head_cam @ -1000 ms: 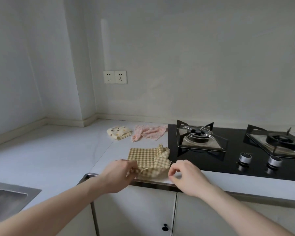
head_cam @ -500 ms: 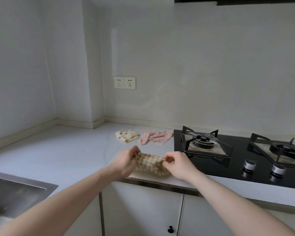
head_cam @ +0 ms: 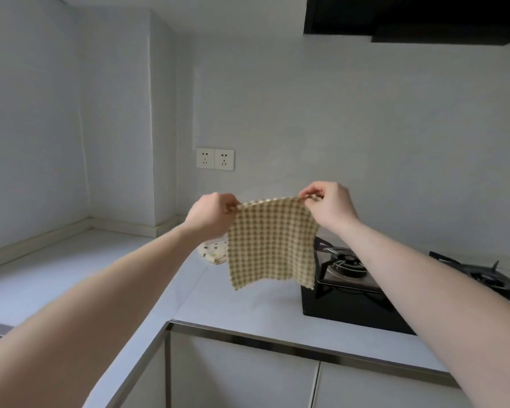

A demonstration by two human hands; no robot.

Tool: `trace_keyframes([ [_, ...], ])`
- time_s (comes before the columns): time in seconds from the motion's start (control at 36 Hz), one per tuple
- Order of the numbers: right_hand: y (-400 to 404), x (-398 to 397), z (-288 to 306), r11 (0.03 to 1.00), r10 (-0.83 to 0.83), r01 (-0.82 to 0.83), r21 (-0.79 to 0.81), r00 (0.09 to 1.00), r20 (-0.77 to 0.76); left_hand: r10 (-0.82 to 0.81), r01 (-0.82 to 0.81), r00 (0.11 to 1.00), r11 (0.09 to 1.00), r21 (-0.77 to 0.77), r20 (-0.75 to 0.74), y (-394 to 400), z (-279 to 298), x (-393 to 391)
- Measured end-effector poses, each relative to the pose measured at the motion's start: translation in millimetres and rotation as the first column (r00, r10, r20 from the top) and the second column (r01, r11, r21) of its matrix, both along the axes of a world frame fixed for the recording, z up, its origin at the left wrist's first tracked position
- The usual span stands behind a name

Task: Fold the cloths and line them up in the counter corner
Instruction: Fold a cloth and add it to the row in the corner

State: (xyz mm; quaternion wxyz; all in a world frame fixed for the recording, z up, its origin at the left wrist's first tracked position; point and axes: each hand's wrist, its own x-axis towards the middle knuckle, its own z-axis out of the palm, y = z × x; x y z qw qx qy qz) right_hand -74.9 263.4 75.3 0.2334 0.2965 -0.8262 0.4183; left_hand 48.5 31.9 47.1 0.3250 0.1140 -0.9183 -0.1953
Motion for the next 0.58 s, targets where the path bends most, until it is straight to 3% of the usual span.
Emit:
trace_keyframes([
  [0.11,16,16,10,0.996,0.065,-0.069,-0.064,0.996,-0.062,-0.037,0.021,0.987,0.994,-0.106,-0.154,-3,6,16],
  [0.19,37,33,-6,0.988,0.151,-0.151,-0.015,0.988,-0.023,-0.103,0.075,0.982,0.982,-0.174,-0.161,1,-4,34],
  [0.36,77,61,-71,0.927,0.254,-0.300,0.224,0.943,0.214,-0.216,0.235,0.968,0.960,-0.154,0.131,5,-56,72],
  [0.47,88,60,-116,0.858,0.242,-0.370,0.356,0.903,0.355,-0.273,0.322,0.889,0.944,-0.078,0.367,4,-90,85],
  [0.58,91,55,-143,0.835,0.179,-0.357,0.419,0.896,0.407,-0.263,0.312,0.843,0.950,-0.027,0.469,8,-113,86],
])
